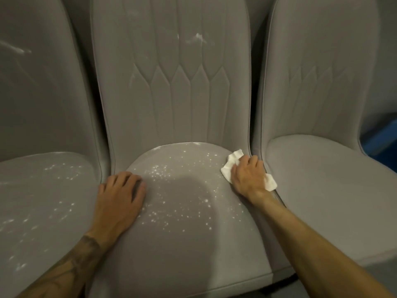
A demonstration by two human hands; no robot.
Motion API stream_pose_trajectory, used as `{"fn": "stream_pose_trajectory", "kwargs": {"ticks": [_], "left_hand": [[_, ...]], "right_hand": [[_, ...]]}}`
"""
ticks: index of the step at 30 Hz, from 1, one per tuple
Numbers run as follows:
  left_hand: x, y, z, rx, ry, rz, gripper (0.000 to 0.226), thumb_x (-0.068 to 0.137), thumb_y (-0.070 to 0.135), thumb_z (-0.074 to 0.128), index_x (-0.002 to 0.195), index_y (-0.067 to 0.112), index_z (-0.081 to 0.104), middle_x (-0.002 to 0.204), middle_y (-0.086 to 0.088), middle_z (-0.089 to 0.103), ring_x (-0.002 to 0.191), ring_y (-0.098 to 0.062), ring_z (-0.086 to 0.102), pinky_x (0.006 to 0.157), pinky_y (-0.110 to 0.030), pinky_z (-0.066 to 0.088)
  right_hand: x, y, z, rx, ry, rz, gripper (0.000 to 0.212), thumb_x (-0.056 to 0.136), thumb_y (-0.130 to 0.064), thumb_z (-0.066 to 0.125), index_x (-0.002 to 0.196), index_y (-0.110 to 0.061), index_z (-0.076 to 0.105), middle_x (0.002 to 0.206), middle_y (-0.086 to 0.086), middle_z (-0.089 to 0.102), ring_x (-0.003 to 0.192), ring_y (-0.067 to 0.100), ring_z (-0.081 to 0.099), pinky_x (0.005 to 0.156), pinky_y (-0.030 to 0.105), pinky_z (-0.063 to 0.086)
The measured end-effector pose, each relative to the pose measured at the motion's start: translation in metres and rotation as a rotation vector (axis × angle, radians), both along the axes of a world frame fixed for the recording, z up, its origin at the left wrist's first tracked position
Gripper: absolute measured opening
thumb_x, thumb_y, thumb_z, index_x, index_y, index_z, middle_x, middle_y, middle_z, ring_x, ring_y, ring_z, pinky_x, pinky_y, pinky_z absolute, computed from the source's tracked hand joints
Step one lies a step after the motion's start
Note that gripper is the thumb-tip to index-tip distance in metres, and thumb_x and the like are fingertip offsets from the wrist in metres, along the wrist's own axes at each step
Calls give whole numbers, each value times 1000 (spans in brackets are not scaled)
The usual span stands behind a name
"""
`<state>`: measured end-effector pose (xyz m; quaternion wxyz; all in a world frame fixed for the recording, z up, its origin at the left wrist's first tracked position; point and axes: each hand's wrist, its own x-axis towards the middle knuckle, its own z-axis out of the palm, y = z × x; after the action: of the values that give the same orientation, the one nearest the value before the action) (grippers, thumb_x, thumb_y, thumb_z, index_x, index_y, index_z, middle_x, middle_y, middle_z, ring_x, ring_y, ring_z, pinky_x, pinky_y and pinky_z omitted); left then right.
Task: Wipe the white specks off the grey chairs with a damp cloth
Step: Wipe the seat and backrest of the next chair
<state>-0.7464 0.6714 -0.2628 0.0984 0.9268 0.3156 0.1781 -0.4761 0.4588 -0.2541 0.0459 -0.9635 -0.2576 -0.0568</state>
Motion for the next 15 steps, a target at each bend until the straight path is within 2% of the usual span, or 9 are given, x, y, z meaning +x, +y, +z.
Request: {"fn": "stream_pose_trajectory", "kwargs": {"ticks": [2, 4, 7, 12, 15], "left_hand": [[0, 2, -3, 16, -8, 8, 40, 100, 47, 35, 109, 22, 65, 119, 1, 62, 108, -25, 53, 96, -46, 41], [-1, 4, -8, 16, -6, 0, 40, 100, 47, 33, 109, 23, 64, 120, 2, 61, 109, -25, 53, 97, -47, 41], [-1, 8, -12, 4, -16, -2, 40, 101, 47, 34, 112, 23, 64, 123, 0, 62, 112, -25, 54, 101, -48, 41], [1, 6, -14, 30, -50, 6, 34, 102, 43, 38, 112, 24, 65, 122, 3, 62, 110, -24, 54, 99, -46, 40], [2, 6, -15, 23, -54, 29, 33, 101, 41, 40, 113, 25, 66, 123, 4, 62, 112, -23, 54, 99, -44, 38]], "right_hand": [[-13, 21, 0, -29, -3, 5, 38, 103, -31, 26, 123, -5, 44, 127, 14, 49, 110, 28, 45, 92, 40, 33], [-29, 32, -10, -7, -12, 154, 41, 102, -37, 26, 120, -7, 46, 123, 14, 50, 105, 28, 43, 92, 40, 31], [-29, 22, -13, 62, 21, 340, 34, 103, -35, 30, 117, -8, 46, 118, 14, 46, 98, 26, 38, 90, 38, 31], [19, 30, -10, -23, -70, 92, 33, 103, -28, 31, 122, -6, 46, 122, 15, 49, 107, 31, 45, 91, 40, 34], [3, 74, -11, 23, 28, 96, 38, 101, -30, 31, 129, -6, 40, 127, 16, 48, 111, 32, 45, 94, 41, 34]]}}
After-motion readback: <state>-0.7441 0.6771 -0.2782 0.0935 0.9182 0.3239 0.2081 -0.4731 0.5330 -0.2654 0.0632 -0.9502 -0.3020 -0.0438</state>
